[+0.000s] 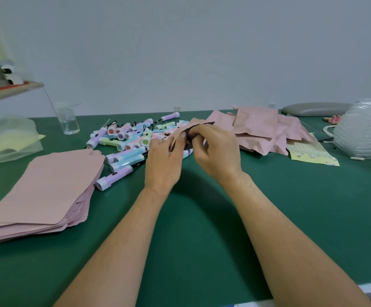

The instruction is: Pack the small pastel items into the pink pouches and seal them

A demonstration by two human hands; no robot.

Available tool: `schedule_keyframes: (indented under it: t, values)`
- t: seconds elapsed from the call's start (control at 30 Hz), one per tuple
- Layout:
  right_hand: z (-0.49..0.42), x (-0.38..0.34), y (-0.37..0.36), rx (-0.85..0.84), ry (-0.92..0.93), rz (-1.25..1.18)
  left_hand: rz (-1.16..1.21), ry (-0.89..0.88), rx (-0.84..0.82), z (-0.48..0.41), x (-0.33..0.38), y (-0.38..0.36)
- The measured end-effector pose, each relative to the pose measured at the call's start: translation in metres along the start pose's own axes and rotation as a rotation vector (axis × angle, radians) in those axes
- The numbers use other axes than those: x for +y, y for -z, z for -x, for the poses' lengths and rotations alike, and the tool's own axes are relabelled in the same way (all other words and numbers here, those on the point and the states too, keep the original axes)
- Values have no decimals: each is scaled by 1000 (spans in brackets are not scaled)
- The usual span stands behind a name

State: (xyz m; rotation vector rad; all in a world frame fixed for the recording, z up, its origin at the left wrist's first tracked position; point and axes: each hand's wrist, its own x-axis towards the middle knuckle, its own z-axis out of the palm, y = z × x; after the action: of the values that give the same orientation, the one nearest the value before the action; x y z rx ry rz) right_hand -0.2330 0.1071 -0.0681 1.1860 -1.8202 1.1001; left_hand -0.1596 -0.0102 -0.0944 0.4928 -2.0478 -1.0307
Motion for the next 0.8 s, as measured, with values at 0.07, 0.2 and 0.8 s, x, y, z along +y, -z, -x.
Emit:
schedule_keyframes:
  t: [0.07,0.2,0.8]
  values:
    - [-2,2,4,174,92,-34,-3,-26,40,-2,0,4]
    - [-11,20,9,259,48,131,34,-35,125,-4,-3,12]
    - [-30,46,41,211,-614,-944,487,-54,-63,-4,-1,31]
